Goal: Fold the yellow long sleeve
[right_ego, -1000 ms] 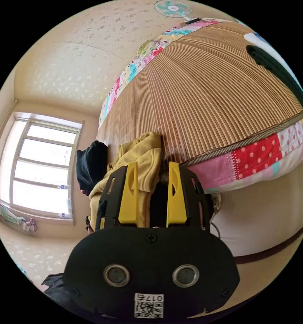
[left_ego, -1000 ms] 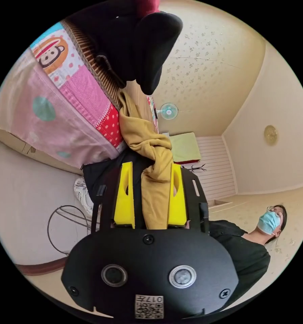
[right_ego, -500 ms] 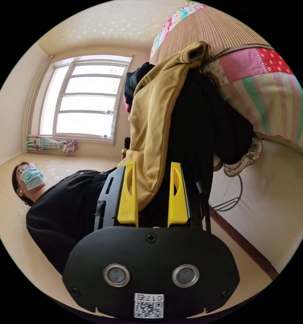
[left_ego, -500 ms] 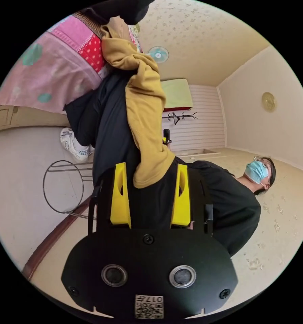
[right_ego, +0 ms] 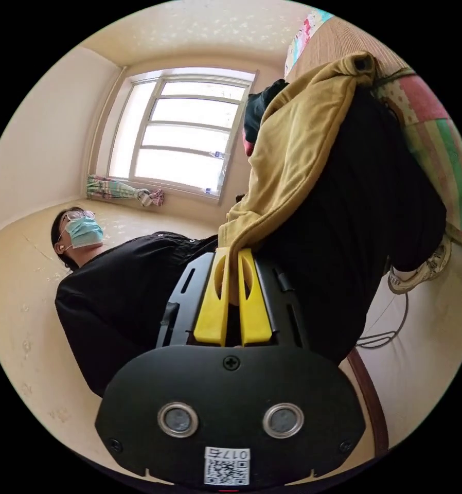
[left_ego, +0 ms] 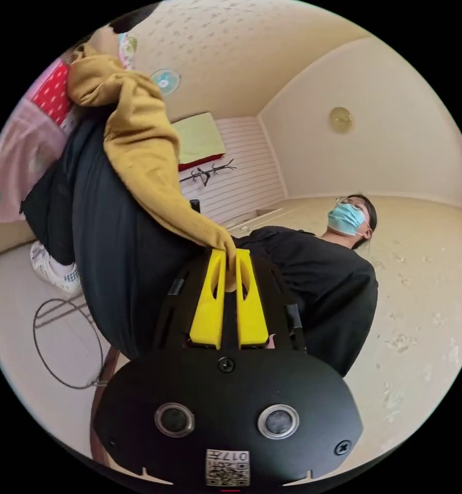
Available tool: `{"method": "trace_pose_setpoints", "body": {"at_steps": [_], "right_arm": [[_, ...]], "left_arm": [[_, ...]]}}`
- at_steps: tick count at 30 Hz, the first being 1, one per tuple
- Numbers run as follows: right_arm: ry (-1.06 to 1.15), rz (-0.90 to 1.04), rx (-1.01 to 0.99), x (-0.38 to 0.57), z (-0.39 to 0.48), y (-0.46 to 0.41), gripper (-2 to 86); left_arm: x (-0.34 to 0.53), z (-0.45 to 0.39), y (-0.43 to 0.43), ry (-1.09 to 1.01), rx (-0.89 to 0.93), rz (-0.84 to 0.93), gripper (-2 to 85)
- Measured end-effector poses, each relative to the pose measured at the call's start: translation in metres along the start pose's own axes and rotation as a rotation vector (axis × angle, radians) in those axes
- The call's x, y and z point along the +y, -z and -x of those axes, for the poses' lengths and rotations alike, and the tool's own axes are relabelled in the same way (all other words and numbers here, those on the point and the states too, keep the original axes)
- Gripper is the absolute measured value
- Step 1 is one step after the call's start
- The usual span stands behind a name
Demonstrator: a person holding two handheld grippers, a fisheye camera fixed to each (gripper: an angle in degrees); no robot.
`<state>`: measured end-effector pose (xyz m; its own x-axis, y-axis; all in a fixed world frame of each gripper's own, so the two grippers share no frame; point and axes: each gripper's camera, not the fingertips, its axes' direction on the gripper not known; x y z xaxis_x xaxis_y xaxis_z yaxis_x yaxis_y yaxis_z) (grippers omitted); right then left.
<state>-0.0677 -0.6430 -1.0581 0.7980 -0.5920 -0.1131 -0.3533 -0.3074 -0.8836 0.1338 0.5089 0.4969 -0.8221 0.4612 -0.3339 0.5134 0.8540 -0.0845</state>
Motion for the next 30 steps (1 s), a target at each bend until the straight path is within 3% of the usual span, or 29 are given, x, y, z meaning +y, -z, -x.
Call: {"method": "trace_pose_setpoints", "body": {"at_steps": [5, 8, 18, 30], "right_arm": [[0.342, -0.32, -0.132, 0.032, 0.053, 0.05, 2.7], [0.508, -0.385, -0.101, 0.053, 0.088, 0.064, 2.4], [0.898, -0.28, -0.103, 0.096, 0.191, 0.053, 2.2], [1.084, -0.173, -0.01, 0.138, 0.262, 0.048, 2.0]], "left_arm": [[-0.009, -0.066, 0.009, -0.243, -0.01, -0.019, 2.9], [-0.019, -0.112, 0.006, -0.408, -0.013, 0.013, 2.0], [0.008, -0.241, -0.015, -0.861, 0.024, -0.018, 0.6], [0.039, -0.315, -0.057, -0.986, -0.047, 0.099, 0.7]]}}
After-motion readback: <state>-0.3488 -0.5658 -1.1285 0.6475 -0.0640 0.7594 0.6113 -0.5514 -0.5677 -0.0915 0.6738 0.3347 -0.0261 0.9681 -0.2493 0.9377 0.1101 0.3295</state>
